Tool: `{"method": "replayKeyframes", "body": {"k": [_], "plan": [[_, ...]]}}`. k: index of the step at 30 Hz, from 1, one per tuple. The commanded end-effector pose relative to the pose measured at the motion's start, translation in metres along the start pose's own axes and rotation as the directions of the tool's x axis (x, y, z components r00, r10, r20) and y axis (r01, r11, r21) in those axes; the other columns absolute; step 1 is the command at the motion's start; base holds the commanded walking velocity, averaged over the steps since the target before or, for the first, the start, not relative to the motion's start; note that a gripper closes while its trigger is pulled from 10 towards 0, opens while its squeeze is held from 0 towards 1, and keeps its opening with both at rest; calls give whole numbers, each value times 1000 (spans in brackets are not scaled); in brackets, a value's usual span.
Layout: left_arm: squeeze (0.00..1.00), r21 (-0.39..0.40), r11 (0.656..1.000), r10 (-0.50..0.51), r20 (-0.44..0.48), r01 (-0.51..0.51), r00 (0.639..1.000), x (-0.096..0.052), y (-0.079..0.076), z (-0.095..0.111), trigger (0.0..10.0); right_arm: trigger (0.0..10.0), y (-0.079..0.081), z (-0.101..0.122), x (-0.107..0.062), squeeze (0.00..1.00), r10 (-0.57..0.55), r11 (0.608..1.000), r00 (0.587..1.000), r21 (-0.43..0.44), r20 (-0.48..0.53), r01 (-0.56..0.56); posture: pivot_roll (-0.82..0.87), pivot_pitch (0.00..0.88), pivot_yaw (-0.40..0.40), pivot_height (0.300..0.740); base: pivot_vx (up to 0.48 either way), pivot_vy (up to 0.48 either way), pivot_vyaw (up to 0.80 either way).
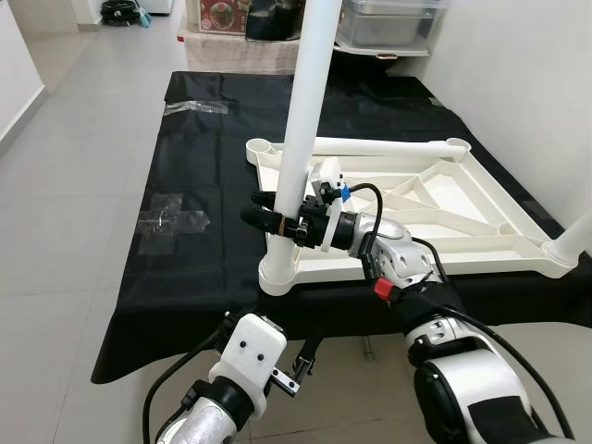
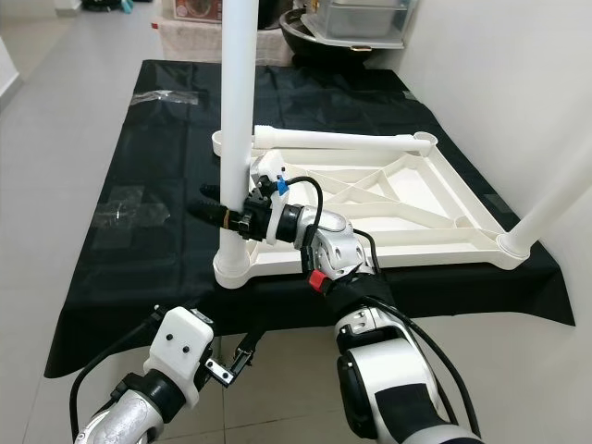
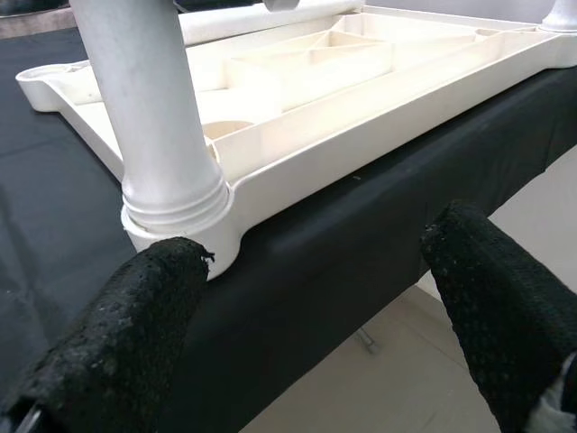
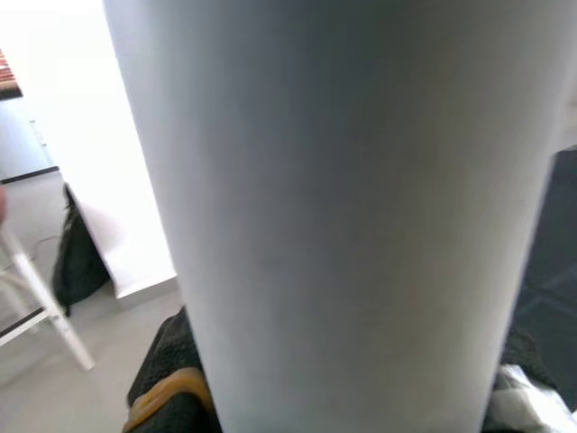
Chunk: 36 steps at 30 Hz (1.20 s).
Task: Building children table
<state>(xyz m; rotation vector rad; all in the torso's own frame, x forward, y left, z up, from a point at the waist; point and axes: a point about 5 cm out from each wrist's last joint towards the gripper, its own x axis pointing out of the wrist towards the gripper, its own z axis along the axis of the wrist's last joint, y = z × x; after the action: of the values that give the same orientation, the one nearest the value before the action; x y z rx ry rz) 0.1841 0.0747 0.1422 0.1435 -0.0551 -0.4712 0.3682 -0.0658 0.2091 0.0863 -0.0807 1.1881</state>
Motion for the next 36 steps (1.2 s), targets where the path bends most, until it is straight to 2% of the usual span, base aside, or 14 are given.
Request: {"method": "replayKeyframes", "body": {"k": [1,3,8,10,12,16,19,20,22,23,28,29,32,36], "plan": [[0,-6,1000,4,-13,-4,1000,-1,-1,-1,10000,0,-9,7,-2,0,-136,991,988,30,76,134,144,101,-98,740,0,0,0],[0,-6,1000,3,-13,-3,1000,-1,-1,-1,10000,0,-15,9,-1,0,-274,962,956,24,103,273,140,102,-97,740,0,0,0],[0,-6,1000,2,-14,-2,1000,-1,-1,-2,10000,0,-32,7,-15,0,-715,691,688,-25,126,723,138,102,-93,740,0,0,0],[0,-6,1000,2,-14,-2,1000,-1,0,-2,10000,0,-35,3,-24,0,-823,554,557,-53,112,831,138,101,-93,740,0,0,0],[0,-5,1000,1,-14,-1,1000,-1,0,-1,10000,0,-31,-8,-40,0,-949,306,309,-49,65,951,140,102,-95,740,0,0,0],[0,-4,1000,2,-14,-2,1000,-1,-1,-2,10000,0,-22,-17,-41,0,-980,198,198,-14,10,980,143,101,-96,740,0,0,0],[0,-3,1000,3,-14,-3,1000,-1,-1,-2,10000,0,-20,-18,-38,0,-981,192,192,4,0,981,144,100,-96,740,0,0,0],[0,-4,1000,3,-15,-3,1000,-2,-1,-2,10000,8078,-18,-16,-31,0,-976,220,219,40,8,975,142,96,-95,740,0,0,0],[0,-4,1000,2,-15,-2,1000,-2,-1,-2,10000,10000,-17,-12,-23,0,-964,266,263,86,38,960,142,94,-97,740,0,0,0],[0,-4,1000,1,-16,-2,1000,-2,-1,-2,10000,10000,-17,-6,-17,1000,-944,329,322,110,75,938,142,92,-95,740,0,0,0],[0,-6,1000,2,-16,-2,1000,-2,-2,-2,10000,10000,-18,7,-16,1000,-931,341,324,81,169,937,144,88,-95,740,0,0,0],[0,-6,1000,2,-17,-2,1000,-2,-2,-2,10000,10000,-20,13,-15,0,-904,399,377,80,202,913,143,85,-94,740,0,0,0],[0,-6,1000,2,-17,-2,1000,-2,-2,-2,10000,10000,-20,18,-12,0,-854,500,473,90,219,861,141,83,-93,740,0,0,0],[0,-8,1000,0,-17,0,1000,-2,-2,-3,10000,10000,-13,25,-7,0,-543,838,804,94,244,537,136,78,-91,740,0,0,0]]}}
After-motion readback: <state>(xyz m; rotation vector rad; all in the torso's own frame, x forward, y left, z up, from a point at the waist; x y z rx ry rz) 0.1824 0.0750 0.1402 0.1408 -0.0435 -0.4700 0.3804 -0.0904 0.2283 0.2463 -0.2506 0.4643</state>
